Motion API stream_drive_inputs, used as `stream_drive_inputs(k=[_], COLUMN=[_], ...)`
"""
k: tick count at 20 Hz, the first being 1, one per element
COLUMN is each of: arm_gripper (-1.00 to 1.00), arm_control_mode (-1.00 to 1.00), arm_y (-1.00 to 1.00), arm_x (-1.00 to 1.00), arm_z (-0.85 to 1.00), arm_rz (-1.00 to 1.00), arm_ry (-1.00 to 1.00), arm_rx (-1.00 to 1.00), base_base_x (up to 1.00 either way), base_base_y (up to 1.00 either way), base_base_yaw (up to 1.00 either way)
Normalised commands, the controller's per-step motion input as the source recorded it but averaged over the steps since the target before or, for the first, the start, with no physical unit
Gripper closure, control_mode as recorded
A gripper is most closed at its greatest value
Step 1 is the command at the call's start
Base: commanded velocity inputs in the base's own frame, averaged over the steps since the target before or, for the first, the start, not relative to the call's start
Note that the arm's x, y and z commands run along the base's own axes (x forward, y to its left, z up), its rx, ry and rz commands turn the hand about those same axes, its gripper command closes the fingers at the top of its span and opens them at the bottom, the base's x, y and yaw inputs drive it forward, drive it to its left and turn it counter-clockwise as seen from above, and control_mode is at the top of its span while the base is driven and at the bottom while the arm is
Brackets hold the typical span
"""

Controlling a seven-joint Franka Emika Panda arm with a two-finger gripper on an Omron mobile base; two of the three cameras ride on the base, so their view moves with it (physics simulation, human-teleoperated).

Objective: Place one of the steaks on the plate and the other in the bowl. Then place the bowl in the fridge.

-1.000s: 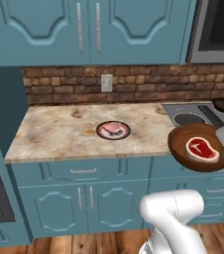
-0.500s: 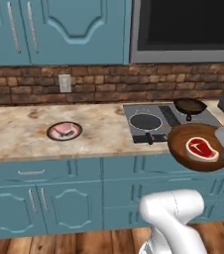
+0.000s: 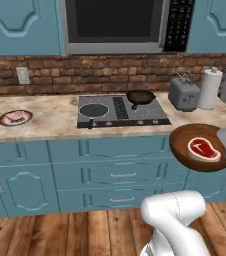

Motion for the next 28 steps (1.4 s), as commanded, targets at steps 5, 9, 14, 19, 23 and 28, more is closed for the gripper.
stream_drive_inputs(k=[5,9,14,19,23,28], arm_gripper=[1.0,1.0,1.0,1.0,1.0,1.0], arm_control_mode=[1.0,1.0,1.0,1.0,1.0,1.0], arm_y=[0.0,0.0,0.0,0.0,0.0,0.0], arm_x=[0.0,0.0,0.0,0.0,0.0,0.0], arm_z=[0.0,0.0,0.0,0.0,0.0,0.0], arm_rz=[0.0,0.0,0.0,0.0,0.0,0.0], arm_ry=[0.0,0.0,0.0,0.0,0.0,0.0], arm_rx=[0.0,0.0,0.0,0.0,0.0,0.0], base_base_x=[-0.98,-0.79,-0.58,-0.54,-0.44,-0.47], base_base_y=[-1.0,-1.0,-0.93,-0.69,-0.72,-0.95], base_base_yaw=[0.0,0.0,0.0,0.08,0.09,0.03])
